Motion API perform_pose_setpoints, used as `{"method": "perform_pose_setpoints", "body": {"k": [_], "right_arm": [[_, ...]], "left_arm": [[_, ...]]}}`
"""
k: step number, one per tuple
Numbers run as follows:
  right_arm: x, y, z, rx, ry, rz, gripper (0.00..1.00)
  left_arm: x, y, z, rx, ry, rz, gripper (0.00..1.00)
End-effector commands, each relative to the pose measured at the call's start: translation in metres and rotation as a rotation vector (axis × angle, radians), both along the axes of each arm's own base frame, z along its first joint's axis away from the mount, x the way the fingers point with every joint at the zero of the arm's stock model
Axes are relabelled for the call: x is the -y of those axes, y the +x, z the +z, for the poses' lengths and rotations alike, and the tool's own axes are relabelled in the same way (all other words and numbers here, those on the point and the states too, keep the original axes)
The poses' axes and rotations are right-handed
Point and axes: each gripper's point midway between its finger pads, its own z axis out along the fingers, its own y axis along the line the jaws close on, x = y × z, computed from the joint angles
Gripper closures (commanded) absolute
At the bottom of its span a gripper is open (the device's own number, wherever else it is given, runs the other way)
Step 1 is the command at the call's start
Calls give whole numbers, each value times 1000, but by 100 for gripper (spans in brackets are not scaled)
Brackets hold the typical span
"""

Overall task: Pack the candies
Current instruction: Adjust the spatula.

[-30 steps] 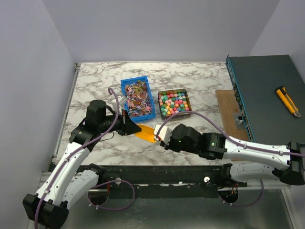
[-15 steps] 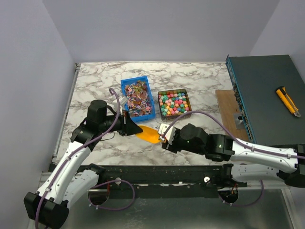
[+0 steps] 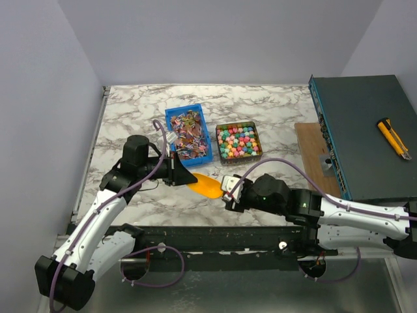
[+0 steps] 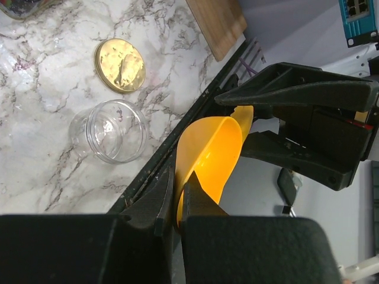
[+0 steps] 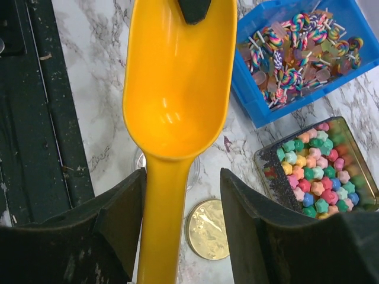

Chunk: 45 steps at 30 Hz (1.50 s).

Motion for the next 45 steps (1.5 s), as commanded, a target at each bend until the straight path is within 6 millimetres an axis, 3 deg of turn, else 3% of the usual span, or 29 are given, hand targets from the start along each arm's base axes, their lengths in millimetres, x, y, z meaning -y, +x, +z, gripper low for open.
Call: {"method": "perform_pose_setpoints", "body": {"k": [1,15,24,31,36,45], "right_arm": [[-7,-5,10,25,68,42,43],[-17,-7,13,45,110,42,54],[-19,-7,13,30,114,24,70],[-24,-10,19,30,153,34,99],[-26,-10,27,46,179,35,99],[-21,-6,26,34,157,-1,99]], "left_arm": [[4,-5,6,-53,-47,-30,100],[4,-12,7,-148,-72,-5,100],[4,-16,8,-159,-82,-10,100],[3,-18,4,-168,-80,-5,100],[3,-16,0,-175,-72,3,100],[1,-13,4,-142,-59,30,52]]}}
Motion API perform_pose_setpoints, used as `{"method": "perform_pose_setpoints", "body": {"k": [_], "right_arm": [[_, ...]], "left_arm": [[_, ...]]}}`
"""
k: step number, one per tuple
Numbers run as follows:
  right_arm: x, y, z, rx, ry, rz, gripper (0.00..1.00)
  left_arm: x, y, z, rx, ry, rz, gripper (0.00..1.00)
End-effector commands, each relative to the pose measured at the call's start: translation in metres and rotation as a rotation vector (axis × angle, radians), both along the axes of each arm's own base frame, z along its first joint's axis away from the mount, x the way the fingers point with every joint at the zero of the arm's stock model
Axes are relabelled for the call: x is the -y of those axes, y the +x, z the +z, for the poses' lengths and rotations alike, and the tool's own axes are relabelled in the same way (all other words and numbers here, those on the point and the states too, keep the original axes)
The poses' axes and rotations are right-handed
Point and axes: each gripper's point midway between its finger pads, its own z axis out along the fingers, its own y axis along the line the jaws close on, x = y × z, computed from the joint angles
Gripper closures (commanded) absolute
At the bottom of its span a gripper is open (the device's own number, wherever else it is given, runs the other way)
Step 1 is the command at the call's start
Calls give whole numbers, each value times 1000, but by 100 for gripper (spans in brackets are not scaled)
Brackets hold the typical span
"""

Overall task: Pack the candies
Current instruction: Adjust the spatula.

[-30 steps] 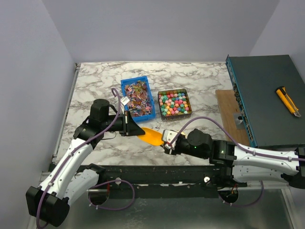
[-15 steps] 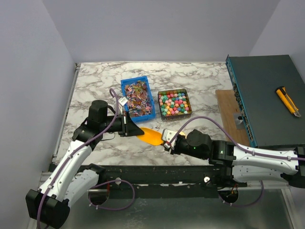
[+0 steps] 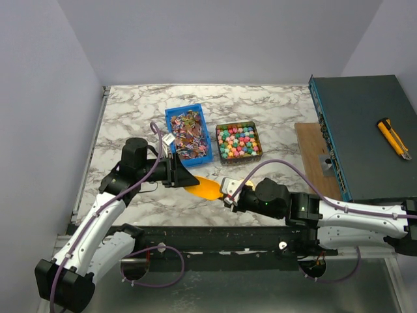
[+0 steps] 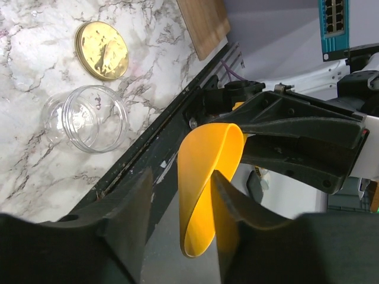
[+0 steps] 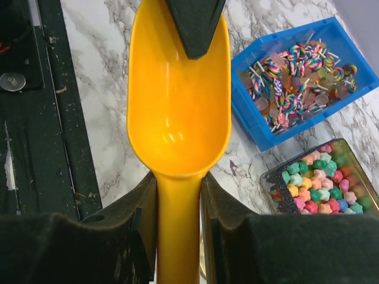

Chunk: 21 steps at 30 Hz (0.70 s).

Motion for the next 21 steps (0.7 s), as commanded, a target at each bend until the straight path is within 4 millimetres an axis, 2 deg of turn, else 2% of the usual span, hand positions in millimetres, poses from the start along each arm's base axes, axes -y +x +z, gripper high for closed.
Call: {"method": "perform_pose_setpoints", "body": {"k": [1,11,19,21], "right_arm": [[-4,2,12,7,38,-21,99],[7,14,9,-9,3,-124,99],[7,27,5,-44,-70,-234,99],[9,30,5,-48,-78,-265,99]], "left_arm": [[-1,-2,3,13,2,6,48],[-16,18,-6,73,125,128,29],[-45,44,0,178,255,337,9],[-52,51,3,199,277,390,2]]}}
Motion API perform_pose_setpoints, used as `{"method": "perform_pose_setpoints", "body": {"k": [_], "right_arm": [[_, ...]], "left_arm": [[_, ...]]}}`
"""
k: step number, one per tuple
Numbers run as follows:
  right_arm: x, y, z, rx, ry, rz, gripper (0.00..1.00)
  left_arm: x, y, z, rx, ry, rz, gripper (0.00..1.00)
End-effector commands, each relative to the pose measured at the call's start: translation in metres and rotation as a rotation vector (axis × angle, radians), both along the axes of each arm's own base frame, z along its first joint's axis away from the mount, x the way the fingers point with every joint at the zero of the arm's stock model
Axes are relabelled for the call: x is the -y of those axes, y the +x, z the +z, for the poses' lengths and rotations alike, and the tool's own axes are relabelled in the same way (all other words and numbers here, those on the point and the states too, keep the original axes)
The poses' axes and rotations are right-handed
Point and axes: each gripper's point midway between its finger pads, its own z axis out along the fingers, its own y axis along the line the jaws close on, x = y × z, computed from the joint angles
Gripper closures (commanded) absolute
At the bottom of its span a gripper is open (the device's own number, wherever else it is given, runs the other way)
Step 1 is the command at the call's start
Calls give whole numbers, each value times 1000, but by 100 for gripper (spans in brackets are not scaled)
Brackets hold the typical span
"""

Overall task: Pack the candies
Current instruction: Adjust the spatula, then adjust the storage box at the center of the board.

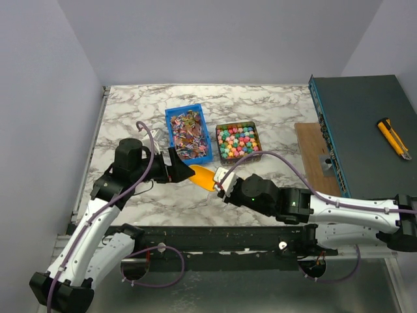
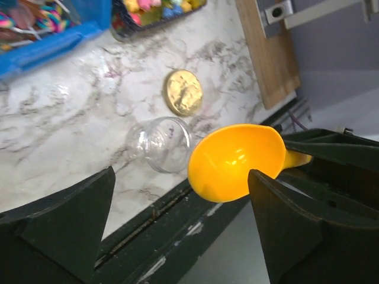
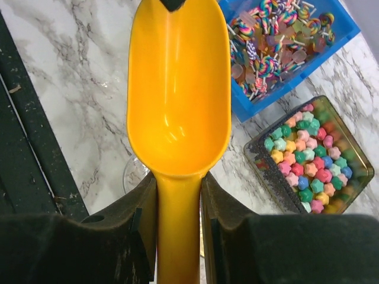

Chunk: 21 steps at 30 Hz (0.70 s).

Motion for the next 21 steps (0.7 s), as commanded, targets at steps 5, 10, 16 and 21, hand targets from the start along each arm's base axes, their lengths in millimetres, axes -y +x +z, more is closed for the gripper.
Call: {"method": "perform_pose_setpoints", "body": {"k": [5,10,16,21], "right_arm": [[14,14,13,-23,1,-164,99],[19,16,14,-49,14,-216,99],[25,18,9,-98,43,-293,99],[30,18,8,-138,103,-351,99]], "left_arm": [[-38,42,16,113,146,278,1],[-47,65,17,102,194,356,1],[-57,95,21,90,228,442,3],[-60,121,15,48,229,491,6]]}}
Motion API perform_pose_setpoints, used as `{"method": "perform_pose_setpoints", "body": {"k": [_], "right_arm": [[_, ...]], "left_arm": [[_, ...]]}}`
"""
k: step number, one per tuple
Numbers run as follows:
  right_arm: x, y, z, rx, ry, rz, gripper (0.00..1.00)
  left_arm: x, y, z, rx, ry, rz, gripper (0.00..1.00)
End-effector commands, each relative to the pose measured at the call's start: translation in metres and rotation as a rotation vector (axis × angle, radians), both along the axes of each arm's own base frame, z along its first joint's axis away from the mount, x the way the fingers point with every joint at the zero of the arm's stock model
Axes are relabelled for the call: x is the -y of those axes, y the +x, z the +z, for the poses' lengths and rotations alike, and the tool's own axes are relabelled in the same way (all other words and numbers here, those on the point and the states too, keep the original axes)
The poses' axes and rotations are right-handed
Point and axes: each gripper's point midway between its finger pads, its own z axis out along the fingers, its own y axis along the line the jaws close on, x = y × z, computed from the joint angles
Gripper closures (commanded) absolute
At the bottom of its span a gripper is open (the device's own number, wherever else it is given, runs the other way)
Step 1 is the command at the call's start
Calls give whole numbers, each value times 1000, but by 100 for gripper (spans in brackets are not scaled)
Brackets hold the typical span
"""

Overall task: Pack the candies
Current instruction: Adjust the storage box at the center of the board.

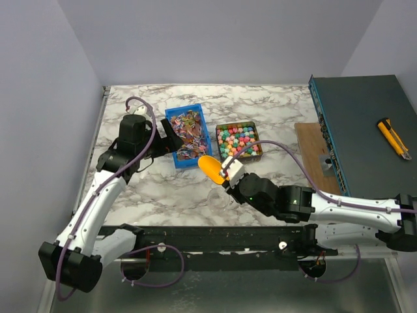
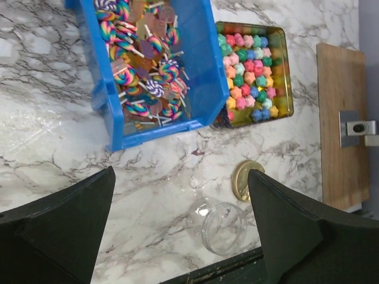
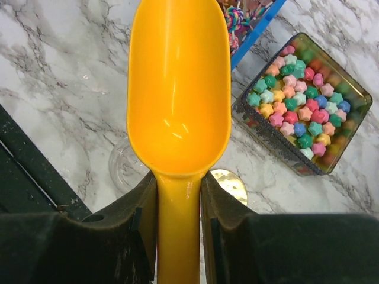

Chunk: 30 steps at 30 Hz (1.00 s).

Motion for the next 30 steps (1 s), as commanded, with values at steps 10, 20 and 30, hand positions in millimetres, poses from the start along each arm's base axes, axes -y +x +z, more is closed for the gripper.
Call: {"method": "perform_pose_setpoints", "body": {"k": [10,20,30], "right_arm": [[8,-7,4,-72,131,-65,99],[15,-13,-4,-105,149,-63,99],[19,-14,-10,-112,145,-67,99]], "left_arm": [[-13,75,-23,-96,-10,143,22],[-22,111,-57,-191,28,181,38],[-26,134,-84,-258,34,157,54]]}}
